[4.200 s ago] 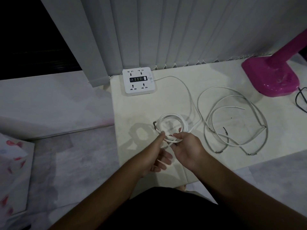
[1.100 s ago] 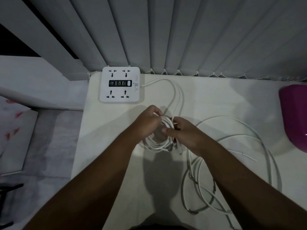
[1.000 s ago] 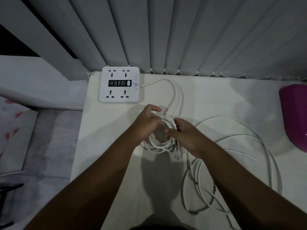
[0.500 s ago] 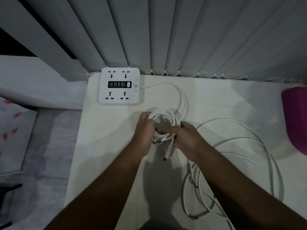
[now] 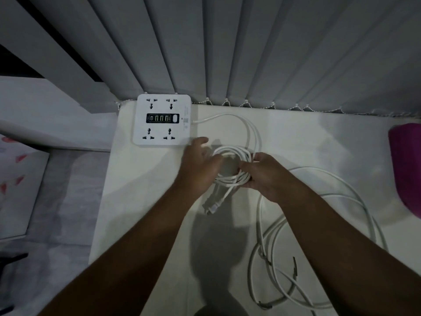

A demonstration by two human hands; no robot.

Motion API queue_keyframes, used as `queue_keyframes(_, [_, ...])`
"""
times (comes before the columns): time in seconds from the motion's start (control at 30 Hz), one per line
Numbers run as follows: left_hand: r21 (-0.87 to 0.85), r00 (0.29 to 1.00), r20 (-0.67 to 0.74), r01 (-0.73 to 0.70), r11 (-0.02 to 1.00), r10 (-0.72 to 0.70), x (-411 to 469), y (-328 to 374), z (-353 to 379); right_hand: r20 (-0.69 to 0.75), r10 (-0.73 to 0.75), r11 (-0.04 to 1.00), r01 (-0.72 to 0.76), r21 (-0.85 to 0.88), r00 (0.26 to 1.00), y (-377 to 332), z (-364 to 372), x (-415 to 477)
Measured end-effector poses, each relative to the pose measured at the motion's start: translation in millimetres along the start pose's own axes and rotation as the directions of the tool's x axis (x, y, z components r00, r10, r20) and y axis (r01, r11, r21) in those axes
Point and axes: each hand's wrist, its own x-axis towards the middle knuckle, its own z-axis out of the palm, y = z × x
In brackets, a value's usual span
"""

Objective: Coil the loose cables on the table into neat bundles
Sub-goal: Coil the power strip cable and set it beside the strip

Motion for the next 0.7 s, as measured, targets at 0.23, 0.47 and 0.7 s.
queue_keyframes(0.23, [-0.086, 0.843, 0.339, 0.470, 0.879, -0.417, -66.0, -31.7, 13.8, -0.096, 0.019, 0.968, 0.006, 0.250, 0.995, 11.2, 20.8, -0.1])
queue_keyframes(0.47, [-0.596, 0.932, 0.133, 0.346, 0.725, -0.336, -37.2, -20.5, 23.6, -0.140, -0.001, 0.986, 0.024, 0.164, 0.990, 25.5, 32.3, -6.3])
queue_keyframes(0.7, [-0.348, 0.937, 0.125, 0.350, 0.870, -0.327, -14.8, -2.7, 16.4, -0.199, -0.033, 0.998, 0.022, -0.054, 0.979, 11.3, 21.7, -0.9])
